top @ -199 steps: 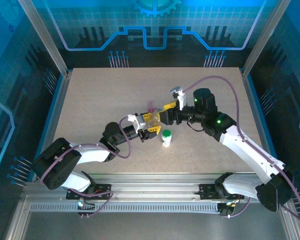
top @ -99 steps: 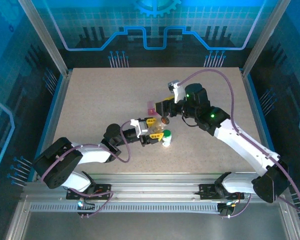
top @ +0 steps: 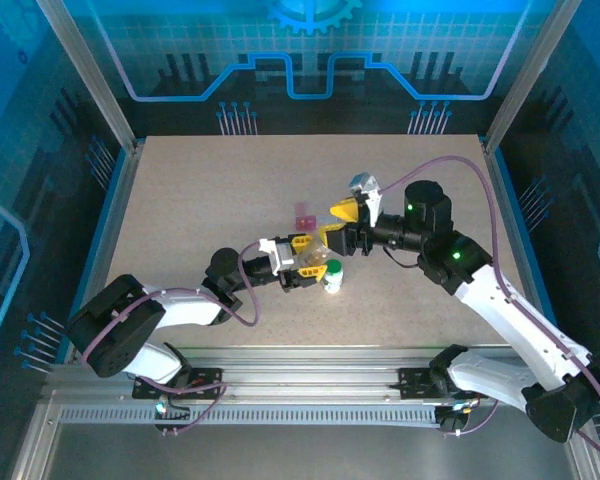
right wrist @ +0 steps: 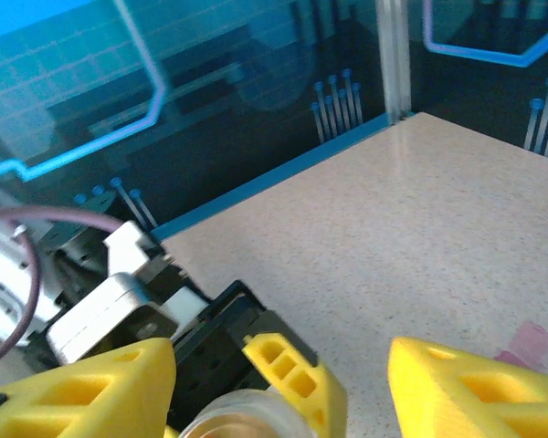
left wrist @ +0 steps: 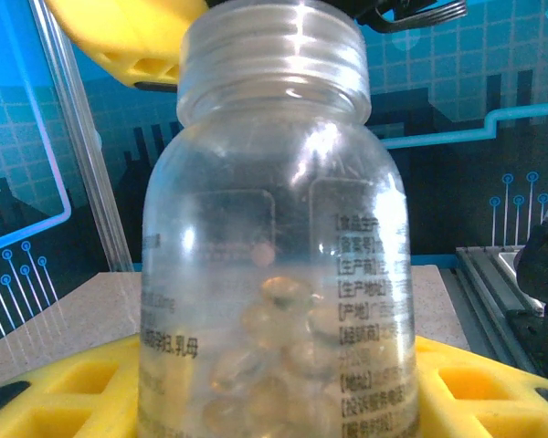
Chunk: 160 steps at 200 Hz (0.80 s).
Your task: Sort the pills into containers
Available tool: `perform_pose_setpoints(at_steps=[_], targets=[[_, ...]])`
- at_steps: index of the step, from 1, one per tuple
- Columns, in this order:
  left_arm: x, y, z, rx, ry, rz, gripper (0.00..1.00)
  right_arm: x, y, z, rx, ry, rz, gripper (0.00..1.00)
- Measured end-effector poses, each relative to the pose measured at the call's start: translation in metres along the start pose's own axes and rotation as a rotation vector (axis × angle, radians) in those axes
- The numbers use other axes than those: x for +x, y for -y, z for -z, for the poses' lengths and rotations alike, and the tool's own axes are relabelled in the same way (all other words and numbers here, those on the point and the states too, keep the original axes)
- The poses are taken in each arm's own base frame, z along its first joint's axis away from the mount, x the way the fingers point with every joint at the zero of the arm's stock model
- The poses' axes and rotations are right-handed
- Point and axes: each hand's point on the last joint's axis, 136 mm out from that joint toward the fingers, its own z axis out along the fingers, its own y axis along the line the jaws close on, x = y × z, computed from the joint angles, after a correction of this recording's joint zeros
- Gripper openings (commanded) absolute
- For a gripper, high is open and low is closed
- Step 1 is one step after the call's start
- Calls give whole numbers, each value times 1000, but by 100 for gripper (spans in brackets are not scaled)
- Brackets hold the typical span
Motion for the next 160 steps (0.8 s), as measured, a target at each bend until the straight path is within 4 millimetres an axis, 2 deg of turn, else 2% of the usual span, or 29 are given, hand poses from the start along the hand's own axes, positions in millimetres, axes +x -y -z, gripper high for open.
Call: perform_pose_setpoints(at_steps=[16,67,99,119,160], targets=[[0,1,0,7,0,2,0,5,-4,-1,-37,-11,25,61],[-1,3,0,20,2,6,0,20,-23,-2,-180,-37,122,46],[-2,6,1,33,4,7,0,22,-26,-1,-215,-29,174,47],[-2,6,1,35,3,8,0,23,-26,-1,-218,-29,199,54],[-4,7,1,36,10,4,0,37,-23,-1,-204,-79,212,54]])
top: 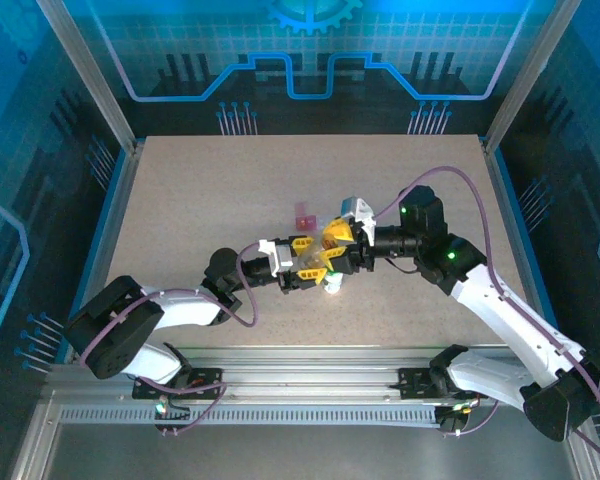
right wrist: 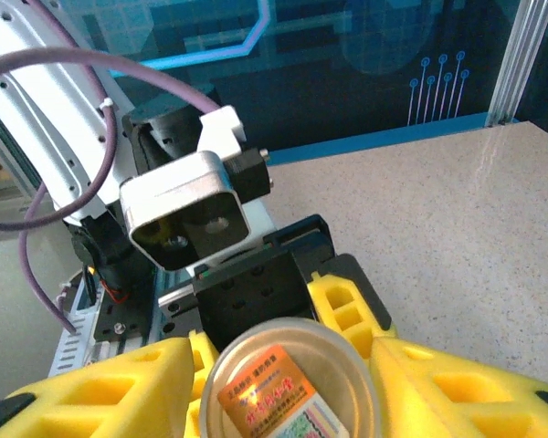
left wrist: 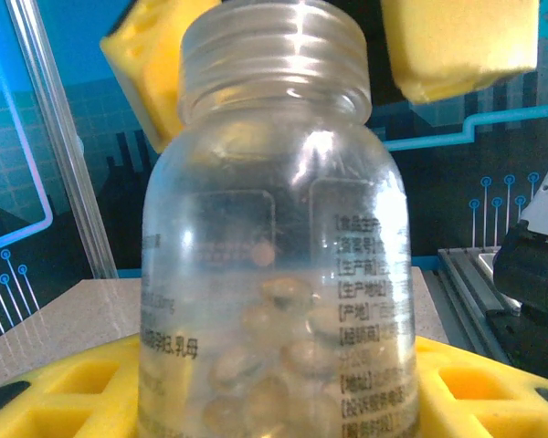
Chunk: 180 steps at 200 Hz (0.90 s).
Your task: Sort the pills into containers
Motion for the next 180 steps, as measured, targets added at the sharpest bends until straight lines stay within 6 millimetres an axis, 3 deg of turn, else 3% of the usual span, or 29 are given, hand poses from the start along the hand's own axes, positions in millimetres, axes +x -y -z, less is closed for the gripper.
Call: perform_pose_setpoints(at_steps=[19,43,113,180], targets=[[-1,0,0,0,3,-2,0,3,-1,0,-2,-12,4,52],[-1,1,0,8,4,5,0,4,0,0,3,-16,11,41],[0,0,0,2,-1,25,0,4,5,0,43,-22,-50,24],[16,-11,2,-73,-79,40,0,9,18,-12,212,-46,-246,19]])
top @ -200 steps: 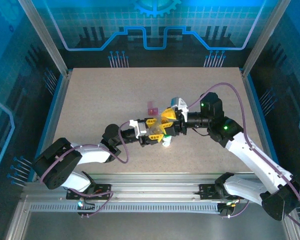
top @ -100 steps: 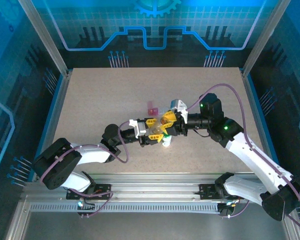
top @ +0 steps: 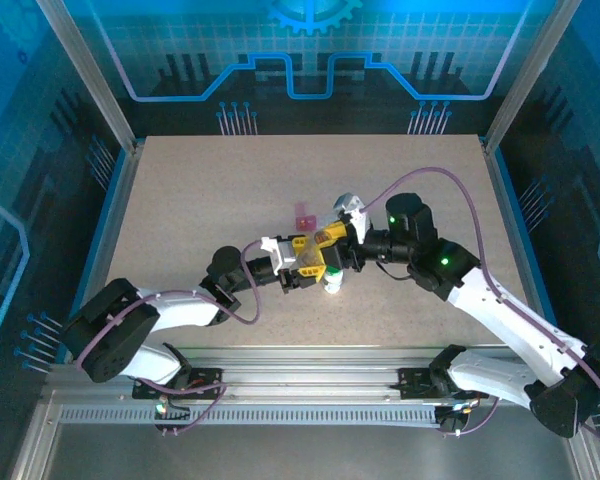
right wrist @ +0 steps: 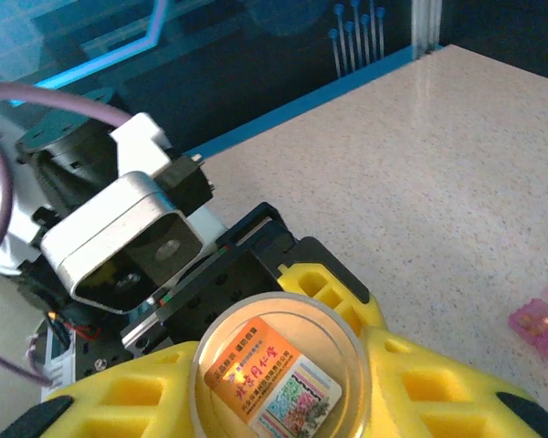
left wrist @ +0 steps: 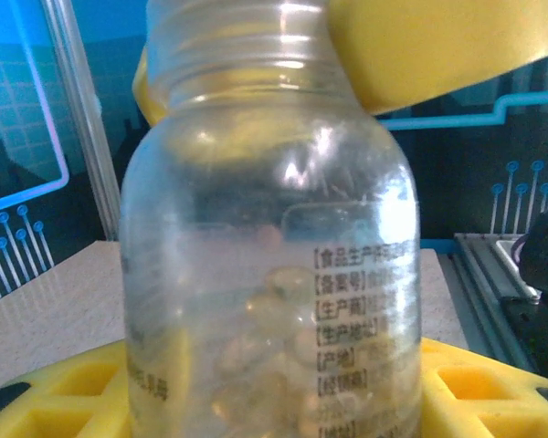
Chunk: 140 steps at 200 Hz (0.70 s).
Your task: Sort the pills into containers
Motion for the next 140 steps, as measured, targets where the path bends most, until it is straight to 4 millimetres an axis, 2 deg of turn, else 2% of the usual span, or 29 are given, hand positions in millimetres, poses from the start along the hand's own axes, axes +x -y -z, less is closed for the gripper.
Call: perform_pose_setpoints(at_steps=[10,25,54,84,140], targets=[[1,-3,0,-18,-7,-5,0,0,4,-1,29,0,-36,22],[4,-9,1,-55,-21,-14,0,3,11,-1,77,-9,-104,40],[9,-20,2,-121,-43,-54,0,8,23,-2,151,-47,-212,65],[8,-25,2,-149,-47,-97,0,8,30,-1,197,-80,-275,71],[10,-25,2,-150,-57,-128,0,10,33,-14,188,-124,-333,72]])
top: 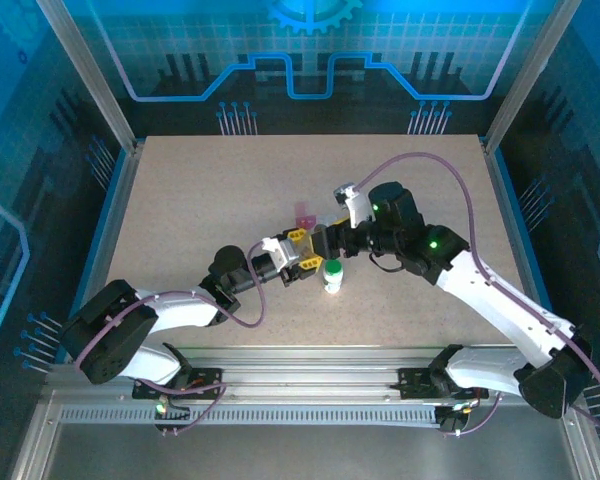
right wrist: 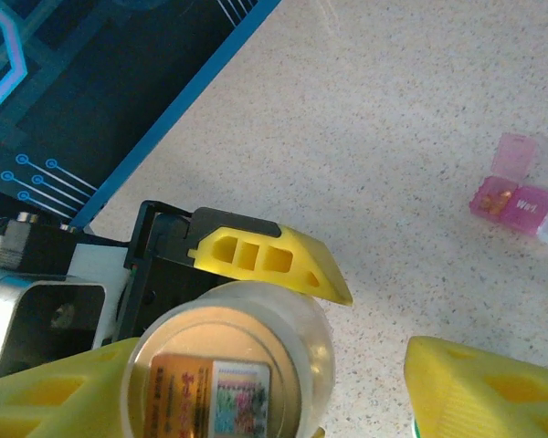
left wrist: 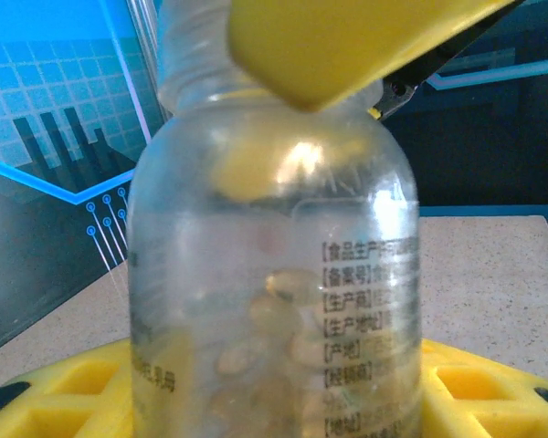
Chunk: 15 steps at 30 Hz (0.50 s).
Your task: Sort the pills into containers
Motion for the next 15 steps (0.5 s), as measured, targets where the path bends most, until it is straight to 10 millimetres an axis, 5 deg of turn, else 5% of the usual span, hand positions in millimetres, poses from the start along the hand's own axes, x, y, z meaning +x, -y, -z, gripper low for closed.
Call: perform_pose_setpoints(at_steps=[15], targets=[[9,4,0,14,-35,-24,0,10,3,-21,-12,-86,-30,68]])
